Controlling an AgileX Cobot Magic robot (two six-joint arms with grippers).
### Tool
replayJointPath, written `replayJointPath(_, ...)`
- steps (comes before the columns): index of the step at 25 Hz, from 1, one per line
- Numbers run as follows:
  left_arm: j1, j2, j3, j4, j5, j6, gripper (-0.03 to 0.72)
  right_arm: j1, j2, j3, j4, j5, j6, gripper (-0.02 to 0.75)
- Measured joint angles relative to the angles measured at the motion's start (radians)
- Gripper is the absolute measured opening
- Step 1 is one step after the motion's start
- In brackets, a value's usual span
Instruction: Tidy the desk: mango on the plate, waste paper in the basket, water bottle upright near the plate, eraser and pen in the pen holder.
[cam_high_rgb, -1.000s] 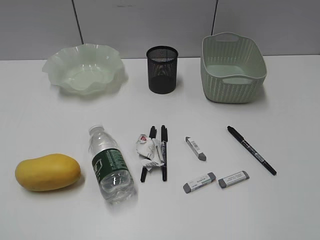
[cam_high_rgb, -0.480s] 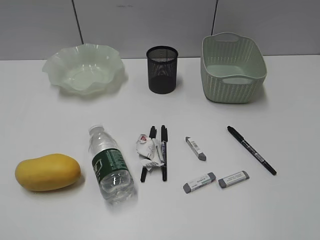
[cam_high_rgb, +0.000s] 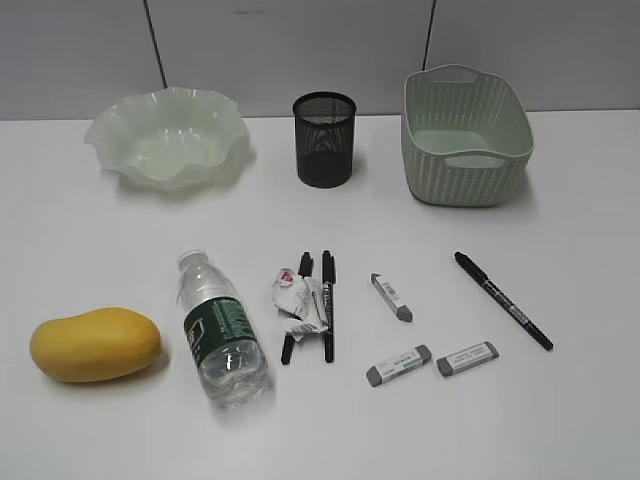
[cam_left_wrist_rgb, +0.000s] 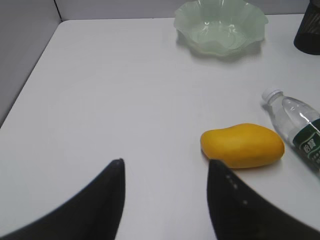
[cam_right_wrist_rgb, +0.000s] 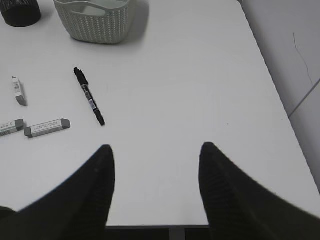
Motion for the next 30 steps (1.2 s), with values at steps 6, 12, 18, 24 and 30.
replayJointPath(6,0.000,0.000,0.000,-0.001,0.000,0.000,0.504,0.000,0.000,0.000,0.000,0.000,0.000,0.435)
replayJointPath(12,0.000,0.013,0.000,0.014,-0.011,0.118,0.515,0.000,0.000,0.000,0.000,0.000,0.000,0.435)
replayJointPath(18,0.000,0.191,-0.047,0.034,-0.106,0.271,0.516,0.000,0.000,0.000,0.000,0.000,0.000,0.435)
replayJointPath(24,-0.013,0.463,-0.124,-0.002,-0.140,0.519,0.516,0.000,0.000,0.000,0.000,0.000,0.000,0.435)
replayJointPath(30,-0.053,0.754,-0.236,-0.146,-0.070,0.839,0.494,0.000,0.000,0.000,0.000,0.000,0.000,0.435)
